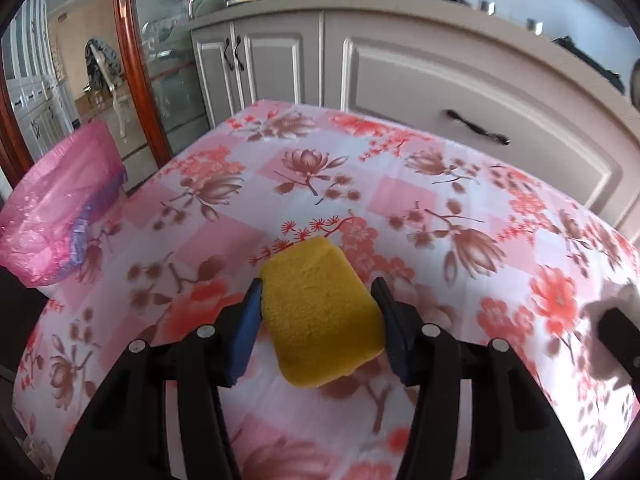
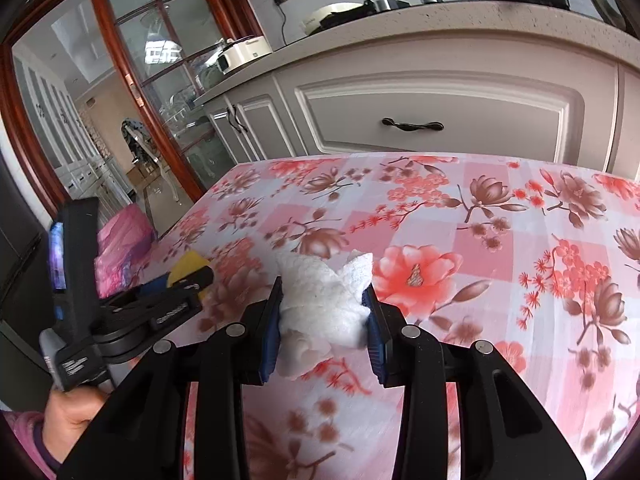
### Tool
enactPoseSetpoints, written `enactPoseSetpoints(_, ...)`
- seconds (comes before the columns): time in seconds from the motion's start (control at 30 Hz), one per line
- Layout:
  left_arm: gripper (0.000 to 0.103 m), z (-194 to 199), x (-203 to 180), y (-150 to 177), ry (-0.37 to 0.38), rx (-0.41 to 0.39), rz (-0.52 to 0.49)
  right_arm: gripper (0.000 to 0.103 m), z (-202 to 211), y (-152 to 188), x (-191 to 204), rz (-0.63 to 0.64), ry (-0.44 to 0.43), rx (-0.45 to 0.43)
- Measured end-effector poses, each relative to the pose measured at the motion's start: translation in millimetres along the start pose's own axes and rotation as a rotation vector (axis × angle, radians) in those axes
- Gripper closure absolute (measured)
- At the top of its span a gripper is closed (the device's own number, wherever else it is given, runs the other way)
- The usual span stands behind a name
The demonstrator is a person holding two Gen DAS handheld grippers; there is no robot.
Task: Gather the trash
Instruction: 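Carry the sponge and tissue with both tools over the pink bin and release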
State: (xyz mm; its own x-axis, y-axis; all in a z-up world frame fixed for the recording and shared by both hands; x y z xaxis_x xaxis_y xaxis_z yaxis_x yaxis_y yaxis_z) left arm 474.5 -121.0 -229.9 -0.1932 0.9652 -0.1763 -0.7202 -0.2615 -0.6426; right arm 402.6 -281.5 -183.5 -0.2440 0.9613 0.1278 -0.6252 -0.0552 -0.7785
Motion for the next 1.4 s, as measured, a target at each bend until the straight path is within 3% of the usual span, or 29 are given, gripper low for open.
enactPoseSetpoints(0.33,0.05,98,18,26,0.099,-0.126,-0.071,0.067,45,13,37,0.049,0.016,-0.045)
enactPoseSetpoints(0.63,0.05,193,48,42,0.192,-0.295,-0.092,0.067,101,26,97,0.153,0.008,-0.15)
enactPoseSetpoints(1.07,0.05,257,115,59,0.197,-0.409,-0.063,0.067,150,26,170,0.272,-0.011,-0.237)
enactPoseSetpoints(1.4,0.05,269,166,60,0.177,-0.459,-0.042,0.067,130,16,226,0.354,-0.093,-0.218)
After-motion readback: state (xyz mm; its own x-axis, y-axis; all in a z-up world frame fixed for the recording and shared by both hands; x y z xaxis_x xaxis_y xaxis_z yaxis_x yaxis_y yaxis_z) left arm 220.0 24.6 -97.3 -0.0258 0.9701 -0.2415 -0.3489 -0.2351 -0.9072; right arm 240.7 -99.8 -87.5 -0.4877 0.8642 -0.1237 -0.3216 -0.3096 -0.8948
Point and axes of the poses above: each gripper's, at about its wrist camera, not at the fingertips, and z roughly against the way its jaws point, x to its left, y to its underside, the point moved 9 cm from there along -z, roughly the way its jaws point, and after that the axes turned 15 degrees about z, right-handed, at the moved point
